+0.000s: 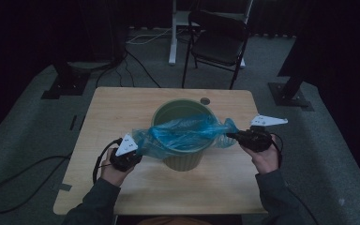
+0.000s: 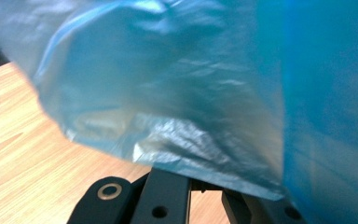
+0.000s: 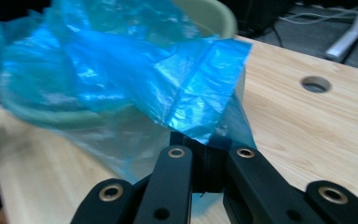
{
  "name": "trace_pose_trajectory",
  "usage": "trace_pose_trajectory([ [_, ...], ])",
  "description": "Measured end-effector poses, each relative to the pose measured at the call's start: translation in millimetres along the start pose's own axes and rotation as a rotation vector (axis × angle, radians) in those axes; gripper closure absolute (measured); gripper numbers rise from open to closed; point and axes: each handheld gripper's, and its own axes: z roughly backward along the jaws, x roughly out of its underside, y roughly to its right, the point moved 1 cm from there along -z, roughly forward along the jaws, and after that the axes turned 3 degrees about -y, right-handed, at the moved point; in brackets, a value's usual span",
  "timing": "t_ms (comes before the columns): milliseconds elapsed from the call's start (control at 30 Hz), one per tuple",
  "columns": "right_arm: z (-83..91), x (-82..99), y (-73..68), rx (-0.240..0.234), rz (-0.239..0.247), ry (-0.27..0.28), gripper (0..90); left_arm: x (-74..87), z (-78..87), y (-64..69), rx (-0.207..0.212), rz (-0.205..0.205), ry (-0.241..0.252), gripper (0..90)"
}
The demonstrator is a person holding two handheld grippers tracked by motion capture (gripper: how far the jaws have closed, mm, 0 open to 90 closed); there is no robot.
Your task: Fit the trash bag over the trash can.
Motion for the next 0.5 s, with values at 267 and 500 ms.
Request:
trace_pose_trajectory([
  [267,-10.6,2.4,19.8,0.033,-0.070,-0.021,90.0,1.5,2.8,-6.8,-0.019,0.006,0.009,90.0],
  [500,-18.5,-0.2,18.1,-0.007,-0.091,-0.035,86.2,1.5,7.2,-9.9,-0.020,0.004,0.027,89.9],
])
